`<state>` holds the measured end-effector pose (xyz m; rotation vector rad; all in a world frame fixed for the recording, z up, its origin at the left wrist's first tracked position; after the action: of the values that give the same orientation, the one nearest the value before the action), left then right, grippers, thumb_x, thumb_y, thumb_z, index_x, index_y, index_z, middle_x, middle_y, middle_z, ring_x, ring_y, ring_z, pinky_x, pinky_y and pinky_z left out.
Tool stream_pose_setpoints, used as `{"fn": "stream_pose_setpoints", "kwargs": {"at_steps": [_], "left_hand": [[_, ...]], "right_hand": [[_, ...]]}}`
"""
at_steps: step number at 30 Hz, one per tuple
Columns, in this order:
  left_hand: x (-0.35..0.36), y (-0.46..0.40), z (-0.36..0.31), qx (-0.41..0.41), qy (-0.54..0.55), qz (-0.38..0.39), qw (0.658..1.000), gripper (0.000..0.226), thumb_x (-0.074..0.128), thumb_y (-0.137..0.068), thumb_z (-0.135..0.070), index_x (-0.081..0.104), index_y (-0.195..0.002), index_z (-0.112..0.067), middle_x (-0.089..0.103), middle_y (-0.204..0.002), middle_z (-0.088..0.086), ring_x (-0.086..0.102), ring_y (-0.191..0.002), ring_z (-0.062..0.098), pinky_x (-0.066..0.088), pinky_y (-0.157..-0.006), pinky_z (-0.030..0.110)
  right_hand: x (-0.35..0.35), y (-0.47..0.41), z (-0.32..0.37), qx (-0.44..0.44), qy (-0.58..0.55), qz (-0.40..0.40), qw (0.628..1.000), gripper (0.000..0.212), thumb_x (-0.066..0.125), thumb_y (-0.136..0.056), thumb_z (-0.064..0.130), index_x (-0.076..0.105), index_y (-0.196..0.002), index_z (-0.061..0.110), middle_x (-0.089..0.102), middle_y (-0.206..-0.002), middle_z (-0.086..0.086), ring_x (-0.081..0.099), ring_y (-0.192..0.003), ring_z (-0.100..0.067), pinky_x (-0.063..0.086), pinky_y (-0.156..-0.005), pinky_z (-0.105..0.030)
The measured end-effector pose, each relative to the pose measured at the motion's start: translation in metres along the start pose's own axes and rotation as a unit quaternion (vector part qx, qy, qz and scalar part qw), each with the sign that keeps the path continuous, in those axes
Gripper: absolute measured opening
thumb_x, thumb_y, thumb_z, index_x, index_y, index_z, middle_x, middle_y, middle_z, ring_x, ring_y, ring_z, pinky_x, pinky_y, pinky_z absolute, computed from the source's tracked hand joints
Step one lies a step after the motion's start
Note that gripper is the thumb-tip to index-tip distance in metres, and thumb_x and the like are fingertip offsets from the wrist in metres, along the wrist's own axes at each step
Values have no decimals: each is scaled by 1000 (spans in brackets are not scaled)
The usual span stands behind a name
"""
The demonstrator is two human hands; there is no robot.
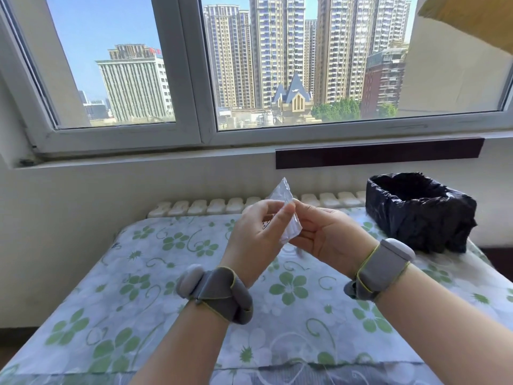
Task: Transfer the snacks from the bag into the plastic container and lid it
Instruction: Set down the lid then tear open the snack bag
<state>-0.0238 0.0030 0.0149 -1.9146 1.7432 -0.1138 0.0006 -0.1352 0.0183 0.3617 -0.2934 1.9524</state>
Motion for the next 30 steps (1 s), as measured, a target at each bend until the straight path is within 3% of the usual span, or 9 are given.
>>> {"fn": "stream_pose_setpoints", "kwargs": {"at_steps": [4,8,15,19,22,25,30], "left_hand": [[-4,-10,-6,-21,-71,-17,997,36,56,-85,-52,64,-84,-17,66,-82,-4,62,-74,7,49,-65,19],[-7,-16,-6,-39,-138,-2,990,48,59,-77,-60,58,-72,-13,56,-63,-6,52,-61,11,42,-60,25],[-7,-16,-2,-66,-118,36,990,55,62,-70,-66,37,-52,-20,36,-39,-12,36,-42,3,32,-51,21],[-9,-15,0,-55,-135,68,987,55,63,-70,-65,37,-53,-19,35,-45,-12,36,-46,7,33,-53,23],[-10,-16,2,-50,-135,102,984,53,63,-73,-62,39,-52,-20,36,-45,-12,39,-51,10,37,-57,26],[-11,-14,4,-48,-133,145,979,50,65,-69,-64,47,-57,-19,46,-53,-9,46,-58,12,45,-64,37],[-12,-13,2,-49,-145,184,971,34,67,-76,-42,52,-59,-17,51,-60,-4,48,-63,15,43,-67,37]], "right_hand": [[1,1,-2,12,4,17,1000,45,64,-79,29,64,-108,-6,70,-102,-23,70,-86,-26,58,-71,-28],[0,1,-5,13,6,18,1000,48,66,-70,26,63,-105,-7,66,-96,-22,67,-81,-27,59,-73,-31],[5,6,-7,2,28,52,998,38,62,-77,24,65,-102,-3,69,-86,-18,69,-74,-25,56,-65,-28],[6,8,-8,-18,49,38,998,19,51,-89,11,67,-87,0,71,-81,-16,70,-70,-23,56,-63,-27],[7,11,-7,-18,63,22,998,21,48,-89,3,66,-78,1,71,-73,-14,70,-63,-21,56,-57,-25],[6,11,-5,-14,87,4,996,38,41,-87,-6,60,-56,6,65,-57,-7,65,-51,-15,54,-51,-22],[3,10,-5,-18,121,-8,992,29,43,-84,-8,55,-60,4,62,-63,-11,64,-53,-16,54,-53,-22]]}}
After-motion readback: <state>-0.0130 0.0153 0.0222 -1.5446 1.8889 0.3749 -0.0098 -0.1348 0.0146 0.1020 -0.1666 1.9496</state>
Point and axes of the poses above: each hand's wrist, its own y-axis away from the middle knuckle, its own x-axis out of the palm, z = x × y, the point moved 1 cm from there along -y, towards the middle knuckle
